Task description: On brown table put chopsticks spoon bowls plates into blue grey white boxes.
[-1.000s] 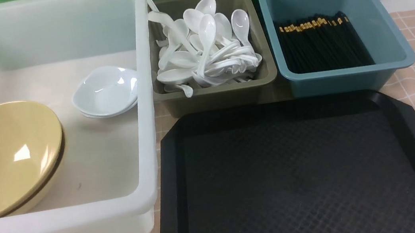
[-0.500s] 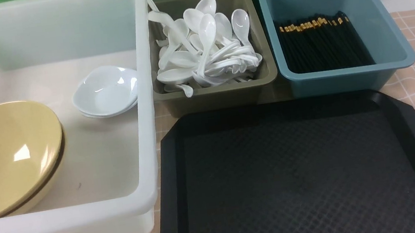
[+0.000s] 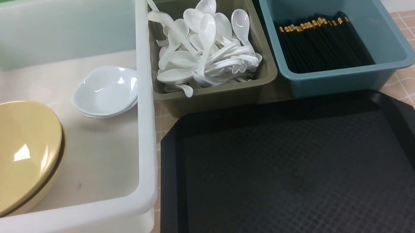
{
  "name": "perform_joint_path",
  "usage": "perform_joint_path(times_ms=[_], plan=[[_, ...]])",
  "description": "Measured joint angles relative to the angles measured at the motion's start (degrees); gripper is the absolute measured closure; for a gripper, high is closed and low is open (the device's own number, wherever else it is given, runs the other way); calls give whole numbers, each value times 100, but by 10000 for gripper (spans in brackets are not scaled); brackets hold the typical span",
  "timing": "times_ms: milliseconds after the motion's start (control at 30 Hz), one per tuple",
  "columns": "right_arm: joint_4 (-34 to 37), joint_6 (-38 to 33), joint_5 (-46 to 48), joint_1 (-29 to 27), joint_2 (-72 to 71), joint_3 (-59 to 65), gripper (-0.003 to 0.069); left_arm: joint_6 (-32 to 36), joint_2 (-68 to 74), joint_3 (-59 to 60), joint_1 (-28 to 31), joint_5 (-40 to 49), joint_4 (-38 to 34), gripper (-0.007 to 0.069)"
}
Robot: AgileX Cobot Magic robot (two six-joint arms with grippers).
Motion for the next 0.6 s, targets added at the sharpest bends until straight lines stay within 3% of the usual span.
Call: perform_joint_path(times_ms=[333,600], plan=[[0,0,6,0,0,0,621,0,-1025,767,-1,-148,37,622],[-4,0,6,0,0,0,615,-566,-1117,1681,-1,-1235,850,622]])
